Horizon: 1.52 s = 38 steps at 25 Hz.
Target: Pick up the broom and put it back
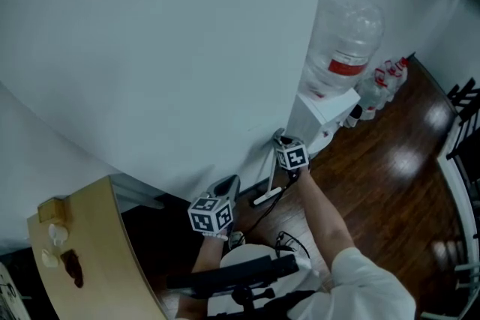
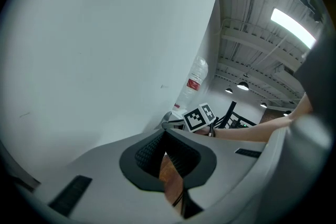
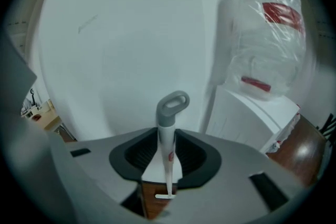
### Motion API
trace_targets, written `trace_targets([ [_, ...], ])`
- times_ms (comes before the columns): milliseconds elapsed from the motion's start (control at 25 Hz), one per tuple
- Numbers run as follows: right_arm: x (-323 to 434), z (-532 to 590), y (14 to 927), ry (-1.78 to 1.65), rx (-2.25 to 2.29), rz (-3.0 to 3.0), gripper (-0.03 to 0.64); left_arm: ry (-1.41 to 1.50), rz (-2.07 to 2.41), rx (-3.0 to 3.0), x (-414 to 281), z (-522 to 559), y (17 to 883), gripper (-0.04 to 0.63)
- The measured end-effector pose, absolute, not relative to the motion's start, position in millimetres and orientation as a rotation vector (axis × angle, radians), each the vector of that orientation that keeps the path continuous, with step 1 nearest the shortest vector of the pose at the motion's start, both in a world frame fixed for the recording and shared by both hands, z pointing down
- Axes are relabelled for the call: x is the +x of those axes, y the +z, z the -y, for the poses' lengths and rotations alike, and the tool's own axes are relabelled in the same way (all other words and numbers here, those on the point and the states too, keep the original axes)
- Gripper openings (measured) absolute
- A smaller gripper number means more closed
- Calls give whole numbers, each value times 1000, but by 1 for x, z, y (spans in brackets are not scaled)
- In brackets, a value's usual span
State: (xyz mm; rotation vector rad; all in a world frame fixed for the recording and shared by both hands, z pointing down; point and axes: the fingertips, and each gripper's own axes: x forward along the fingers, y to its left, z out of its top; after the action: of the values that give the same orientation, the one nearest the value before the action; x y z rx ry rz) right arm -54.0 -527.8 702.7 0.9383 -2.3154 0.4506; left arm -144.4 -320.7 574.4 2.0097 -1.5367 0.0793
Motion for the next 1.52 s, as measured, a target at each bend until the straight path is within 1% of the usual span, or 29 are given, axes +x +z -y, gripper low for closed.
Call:
trace_targets([
  [80, -56, 529, 704, 460, 960, 2310, 159, 89, 1512, 2018, -147, 318, 578, -11],
  [160, -53, 527, 703, 464, 994, 2296, 222, 96, 1479, 2037, -150, 316, 580, -11],
  [360, -30, 494, 691, 502, 1151, 2309, 219, 113, 1387, 2094, -157, 312, 587, -11],
  [400, -24, 479, 691, 543, 1181, 2322, 180, 119, 1361, 2103, -156, 310, 590, -11],
  [440, -18, 462, 690, 608, 1208, 2344, 114, 126, 1337, 2111, -155, 307, 593, -11],
  [480, -14, 445, 688, 697, 1235, 2373, 15, 134, 1316, 2117, -154, 306, 596, -11],
  [600, -7, 399, 678, 988, 1306, 2456, 12, 145, 1280, 2136, -152, 304, 600, -11],
  [720, 1, 354, 676, 1087, 1300, 2489, 12, 153, 1266, 2160, -145, 295, 604, -11],
  [880, 19, 292, 687, 1073, 1251, 2474, 12, 139, 1251, 2162, -126, 264, 612, -11],
  [1040, 68, 230, 690, 1080, 1288, 2474, 12, 126, 1262, 2160, -95, 214, 615, -11],
  [1320, 182, 96, 633, 1054, 1433, 2560, 12, 161, 1295, 2160, -16, 77, 603, -11],
  [1520, 205, 30, 601, 1097, 1384, 2608, 12, 188, 1338, 2187, 14, 3, 580, -11],
])
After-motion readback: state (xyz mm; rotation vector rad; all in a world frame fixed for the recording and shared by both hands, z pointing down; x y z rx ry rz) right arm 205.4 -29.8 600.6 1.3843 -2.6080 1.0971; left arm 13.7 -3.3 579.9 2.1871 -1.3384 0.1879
